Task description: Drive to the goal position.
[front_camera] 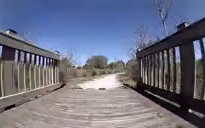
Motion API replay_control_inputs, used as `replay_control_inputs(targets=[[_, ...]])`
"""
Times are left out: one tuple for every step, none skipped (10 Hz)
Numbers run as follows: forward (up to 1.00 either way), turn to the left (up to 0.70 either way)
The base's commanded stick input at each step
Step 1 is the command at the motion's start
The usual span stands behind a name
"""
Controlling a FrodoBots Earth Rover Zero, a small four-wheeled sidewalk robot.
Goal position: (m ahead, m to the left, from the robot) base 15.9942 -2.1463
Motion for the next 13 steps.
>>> replay_control_inputs(targets=[[0.50, -0.21], [0.50, -0.50], [0.50, -0.48], [0.50, -0.17], [0.50, 0.00], [0.50, 0.00], [0.50, 0.00], [0.50, 0.00], [0.50, 0.00], [0.50, 0.00], [0.50, 0.00], [0.50, 0.00], [0.50, 0.00]])
